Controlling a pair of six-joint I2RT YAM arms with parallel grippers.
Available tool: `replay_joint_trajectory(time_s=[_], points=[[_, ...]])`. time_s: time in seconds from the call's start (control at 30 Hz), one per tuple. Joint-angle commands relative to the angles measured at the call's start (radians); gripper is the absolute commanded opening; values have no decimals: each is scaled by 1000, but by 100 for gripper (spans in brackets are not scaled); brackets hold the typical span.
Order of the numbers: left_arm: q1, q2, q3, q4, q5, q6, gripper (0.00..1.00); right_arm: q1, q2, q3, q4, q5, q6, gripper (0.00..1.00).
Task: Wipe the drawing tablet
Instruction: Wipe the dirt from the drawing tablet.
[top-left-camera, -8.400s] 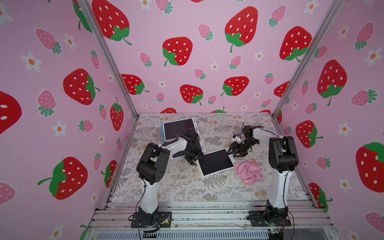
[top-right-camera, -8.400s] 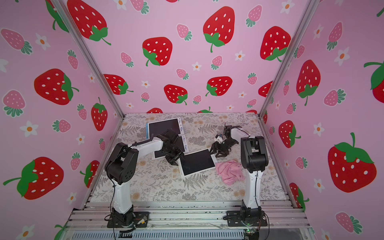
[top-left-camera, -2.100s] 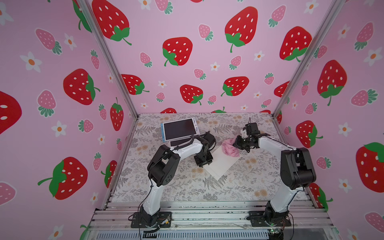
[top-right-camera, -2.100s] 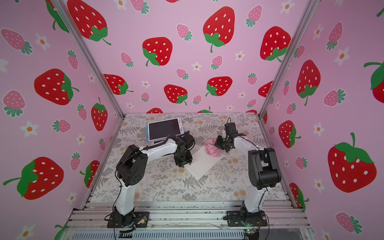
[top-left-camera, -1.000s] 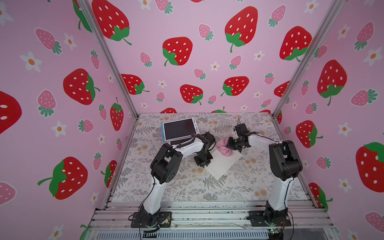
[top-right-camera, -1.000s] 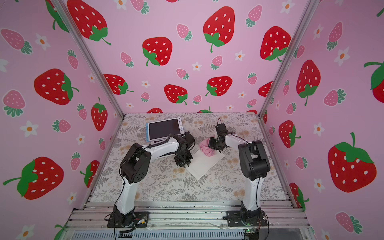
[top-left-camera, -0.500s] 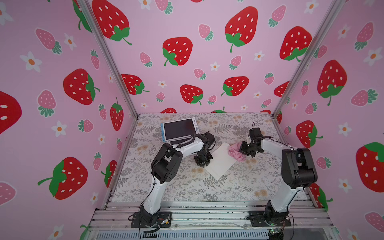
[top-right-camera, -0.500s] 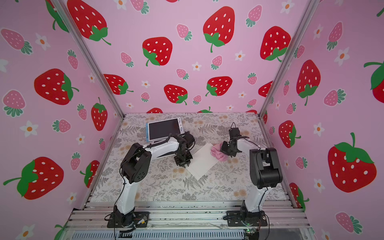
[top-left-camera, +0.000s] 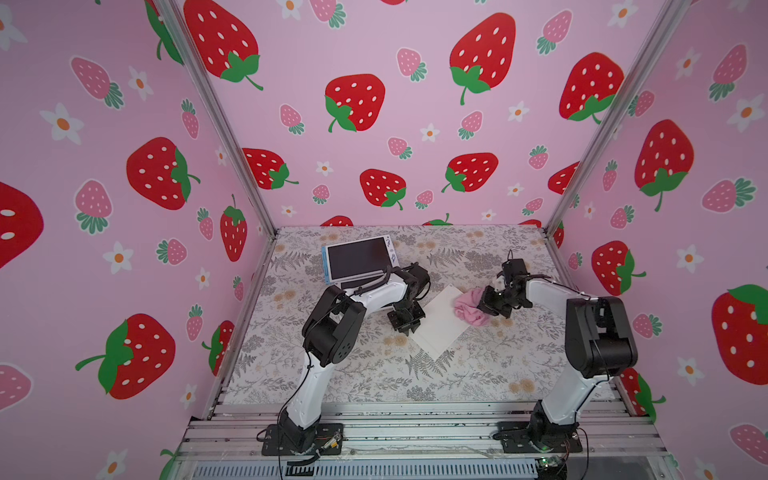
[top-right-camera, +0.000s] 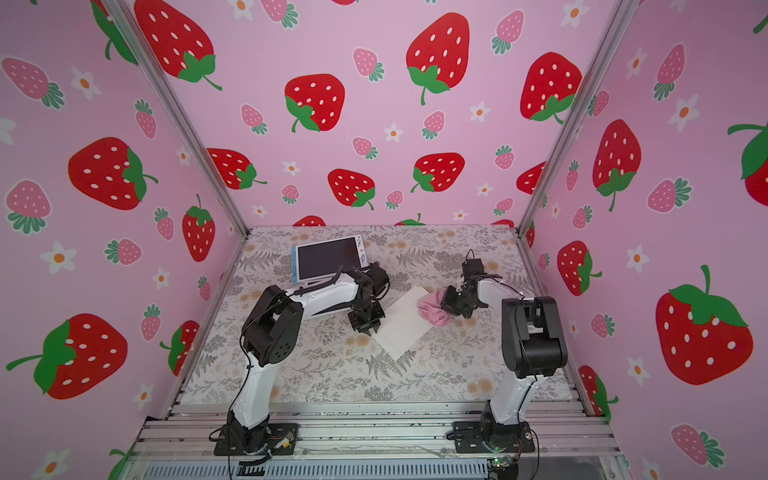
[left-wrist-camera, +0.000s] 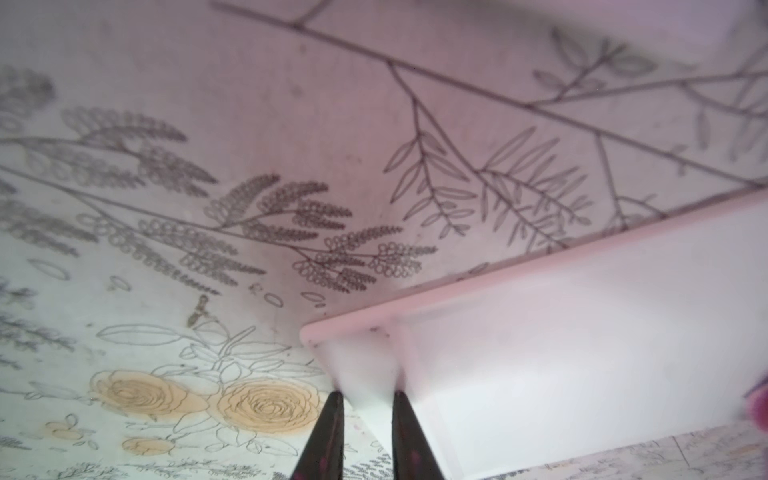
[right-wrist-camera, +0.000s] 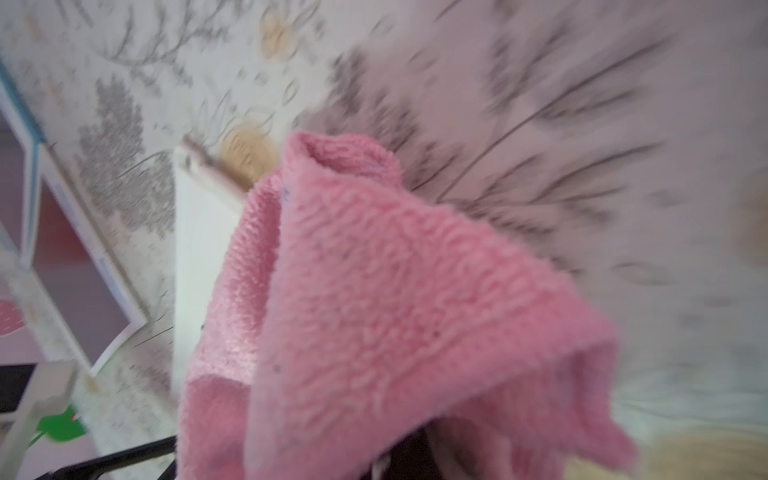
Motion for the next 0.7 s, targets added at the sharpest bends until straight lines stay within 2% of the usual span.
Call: replay_joint_trajectory(time_s=[0.0, 0.1, 0.17, 0.33, 0.43, 0.5, 0.63, 0.67], points=[[8, 91, -52, -22, -96, -8, 20, 112, -10, -38, -54, 8, -30, 0], [9, 93, -50, -19, -93, -9, 20, 250, -37, -100, -8, -17, 25, 0], [9, 93, -48, -20, -93, -7, 20, 262, -51, -132, 10, -13, 57, 0], [9, 89, -57, -20, -92, -2, 19, 62, -47, -137, 2, -19, 34, 0], [8, 87, -63, -18, -88, 1, 19, 42, -34, -113, -23, -5, -17, 0], [10, 86, -64, -17, -87, 4, 19, 99, -47, -126, -23, -10, -17, 0], [11, 82, -68, -11, -86, 3, 19, 323, -67, -171, 30, -43, 61, 0], [11, 84, -67, -11, -86, 4, 19, 348, -66, -176, 32, -39, 75, 0]])
